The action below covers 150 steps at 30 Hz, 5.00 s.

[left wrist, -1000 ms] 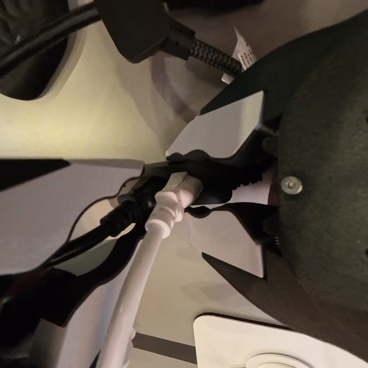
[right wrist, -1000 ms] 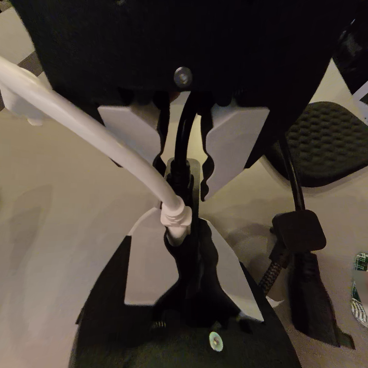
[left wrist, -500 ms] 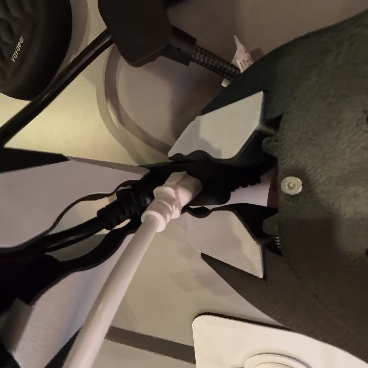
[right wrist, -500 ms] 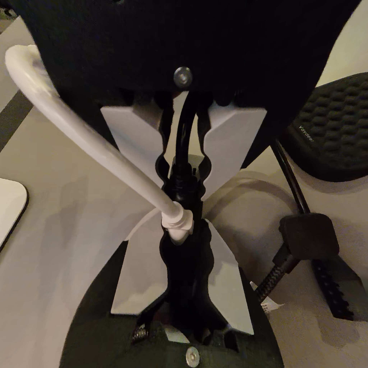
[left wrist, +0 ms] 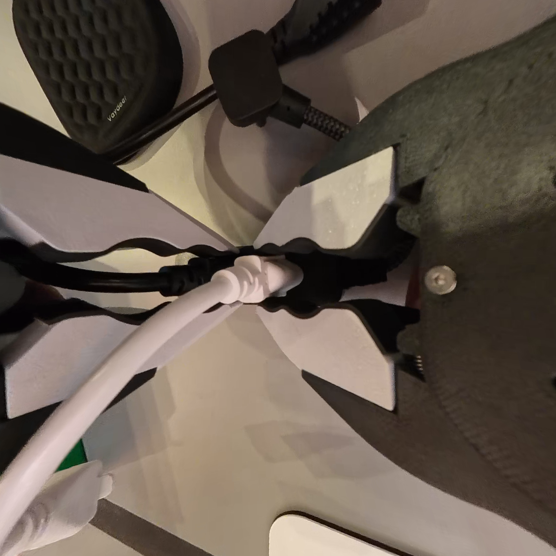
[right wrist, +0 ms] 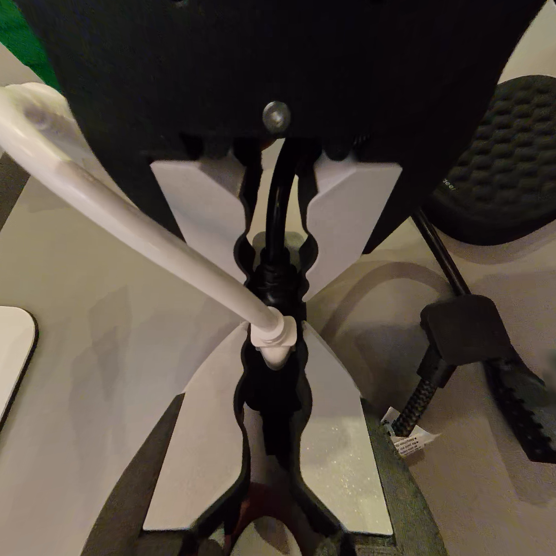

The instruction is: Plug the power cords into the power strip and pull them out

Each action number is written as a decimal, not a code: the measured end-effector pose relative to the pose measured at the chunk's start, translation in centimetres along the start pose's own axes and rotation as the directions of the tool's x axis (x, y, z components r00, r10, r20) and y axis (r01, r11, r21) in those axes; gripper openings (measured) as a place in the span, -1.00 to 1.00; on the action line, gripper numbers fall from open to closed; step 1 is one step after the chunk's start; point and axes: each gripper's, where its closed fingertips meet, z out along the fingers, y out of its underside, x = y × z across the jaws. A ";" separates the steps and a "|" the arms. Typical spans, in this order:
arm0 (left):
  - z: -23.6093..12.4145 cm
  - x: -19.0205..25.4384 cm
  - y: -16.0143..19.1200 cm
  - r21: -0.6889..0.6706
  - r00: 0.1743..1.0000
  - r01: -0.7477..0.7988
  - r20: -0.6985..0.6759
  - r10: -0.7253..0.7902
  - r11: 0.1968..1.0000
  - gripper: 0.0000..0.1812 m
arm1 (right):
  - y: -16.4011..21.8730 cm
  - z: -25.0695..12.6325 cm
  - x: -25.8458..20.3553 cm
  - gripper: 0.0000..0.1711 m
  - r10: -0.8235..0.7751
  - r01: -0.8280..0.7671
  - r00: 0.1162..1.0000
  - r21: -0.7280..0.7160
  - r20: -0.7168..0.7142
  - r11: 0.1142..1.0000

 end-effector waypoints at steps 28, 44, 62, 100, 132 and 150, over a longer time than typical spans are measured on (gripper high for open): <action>-0.3 -0.2 0.3 -0.051 1.000 -0.007 0.022 0.008 0.999 -0.53 | -0.2 0.1 0.0 -0.74 0.029 -0.029 1.000 0.046 -0.003 0.999; 0.4 0.0 1.3 -0.072 0.998 -0.060 0.012 0.061 0.996 -0.55 | -0.3 0.2 0.3 -0.74 -0.073 0.070 0.996 0.045 0.056 0.997; 0.7 0.1 0.8 -0.068 0.994 -0.101 0.036 0.103 0.993 -0.55 | -0.4 0.2 0.2 -0.74 -0.078 0.077 0.997 0.098 0.009 0.992; -0.7 -0.2 1.2 -0.121 0.996 -0.089 -0.006 0.089 0.989 -0.63 | -0.3 0.1 0.3 -0.74 0.045 -0.044 0.999 0.063 -0.017 0.997; 1.2 -0.2 1.8 -0.151 0.996 -0.085 -0.009 0.085 0.985 -0.47 | -1.7 0.4 0.1 -0.74 0.200 -0.196 0.980 0.112 -0.018 0.974; -1.8 -0.3 2.5 -0.197 0.996 -0.073 -0.062 0.061 0.978 -0.57 | -1.7 0.4 0.1 -0.74 0.163 -0.161 0.987 0.104 -0.008 0.981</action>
